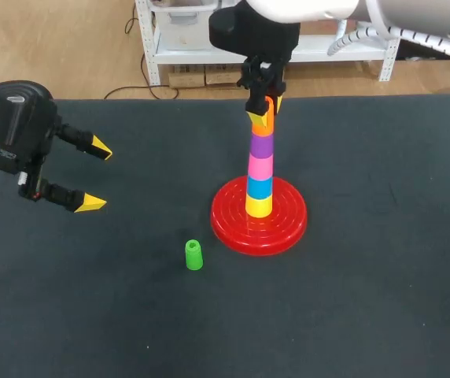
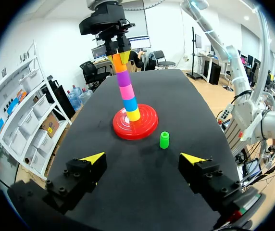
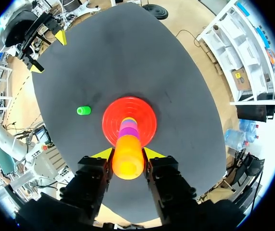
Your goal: Pick up and stack the cylinders on the red base in this order: pink,purple,orange,green
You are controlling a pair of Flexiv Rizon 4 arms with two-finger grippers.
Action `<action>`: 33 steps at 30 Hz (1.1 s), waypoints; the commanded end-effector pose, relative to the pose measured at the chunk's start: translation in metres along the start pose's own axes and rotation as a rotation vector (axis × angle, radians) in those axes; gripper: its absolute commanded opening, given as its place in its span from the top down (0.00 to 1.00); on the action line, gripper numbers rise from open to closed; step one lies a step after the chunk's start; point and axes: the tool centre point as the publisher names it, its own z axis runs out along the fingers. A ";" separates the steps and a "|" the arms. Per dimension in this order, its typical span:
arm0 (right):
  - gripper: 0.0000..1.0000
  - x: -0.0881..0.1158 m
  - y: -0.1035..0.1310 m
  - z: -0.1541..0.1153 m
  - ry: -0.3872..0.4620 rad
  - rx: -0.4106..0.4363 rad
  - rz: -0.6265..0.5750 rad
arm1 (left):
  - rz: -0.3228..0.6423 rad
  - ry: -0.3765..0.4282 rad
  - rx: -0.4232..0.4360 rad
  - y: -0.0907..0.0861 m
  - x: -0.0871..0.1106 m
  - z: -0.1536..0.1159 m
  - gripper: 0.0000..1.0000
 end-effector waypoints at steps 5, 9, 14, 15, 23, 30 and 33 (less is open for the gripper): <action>1.00 0.000 -0.003 0.002 -0.009 0.010 0.010 | 0.002 -0.002 0.000 0.001 0.001 0.001 0.00; 0.00 0.001 -0.001 0.000 -0.017 0.019 0.016 | 0.002 -0.002 0.000 0.001 0.001 0.001 0.00; 0.00 0.004 0.001 -0.003 -0.038 0.034 0.022 | 0.002 -0.002 0.000 0.001 0.001 0.001 0.00; 0.00 0.004 0.001 -0.005 -0.040 0.037 0.024 | 0.002 -0.002 0.000 0.001 0.001 0.001 0.00; 0.00 0.012 0.011 -0.024 -0.091 0.096 0.028 | 0.002 -0.002 0.000 0.001 0.001 0.001 0.00; 0.00 0.017 0.040 -0.042 -0.131 0.163 -0.018 | 0.002 -0.002 0.000 0.001 0.001 0.001 0.00; 0.00 0.015 0.060 -0.045 -0.131 0.194 -0.063 | 0.002 -0.002 0.000 0.001 0.001 0.001 0.00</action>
